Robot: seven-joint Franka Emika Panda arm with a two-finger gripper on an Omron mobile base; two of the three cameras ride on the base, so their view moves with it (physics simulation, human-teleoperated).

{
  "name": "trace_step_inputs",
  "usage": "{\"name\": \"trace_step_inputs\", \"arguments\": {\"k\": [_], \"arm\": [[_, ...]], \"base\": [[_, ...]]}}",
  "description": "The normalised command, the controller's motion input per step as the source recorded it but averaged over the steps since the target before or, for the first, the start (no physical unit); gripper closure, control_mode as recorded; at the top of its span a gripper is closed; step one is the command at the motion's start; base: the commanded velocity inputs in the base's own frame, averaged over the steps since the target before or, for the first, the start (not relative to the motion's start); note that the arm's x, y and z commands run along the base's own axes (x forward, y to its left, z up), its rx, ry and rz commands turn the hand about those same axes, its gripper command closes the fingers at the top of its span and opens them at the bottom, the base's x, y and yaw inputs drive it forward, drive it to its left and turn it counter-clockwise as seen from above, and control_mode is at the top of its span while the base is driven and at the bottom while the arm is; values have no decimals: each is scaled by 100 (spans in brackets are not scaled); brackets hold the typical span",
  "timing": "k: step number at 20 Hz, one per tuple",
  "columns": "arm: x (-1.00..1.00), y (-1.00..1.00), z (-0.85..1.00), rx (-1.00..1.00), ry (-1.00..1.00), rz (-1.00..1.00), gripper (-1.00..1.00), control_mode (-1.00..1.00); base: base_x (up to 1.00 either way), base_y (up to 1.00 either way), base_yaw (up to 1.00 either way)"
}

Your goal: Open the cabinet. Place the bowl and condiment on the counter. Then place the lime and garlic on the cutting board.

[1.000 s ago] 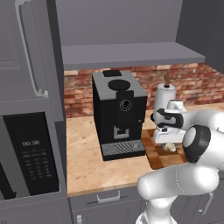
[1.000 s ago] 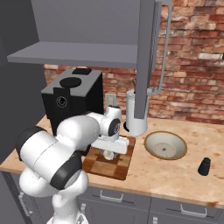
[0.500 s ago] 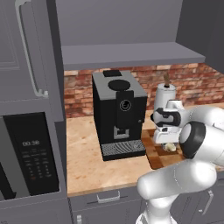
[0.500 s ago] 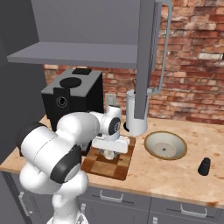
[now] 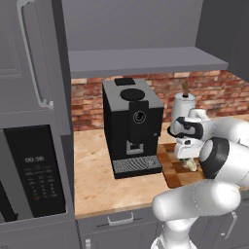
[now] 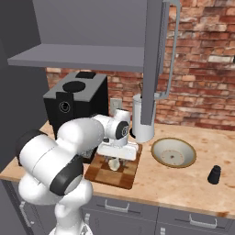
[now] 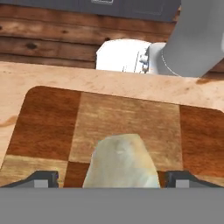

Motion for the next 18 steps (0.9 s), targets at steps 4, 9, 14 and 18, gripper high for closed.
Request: {"name": "trace_step_inputs", "arguments": {"k": [4,9,14,18], "arm": [[-53,0,47,3,-12,0,-100,-100],[-43,5,57,1,-11,0,-100,-100],[-55,6,79,0,-13,0,-100,-100],[-56,20,70,0,-19,-1,-100,-100]], "base": [[0,0,0],[0,0,0],[0,0,0],[0,0,0]]}}
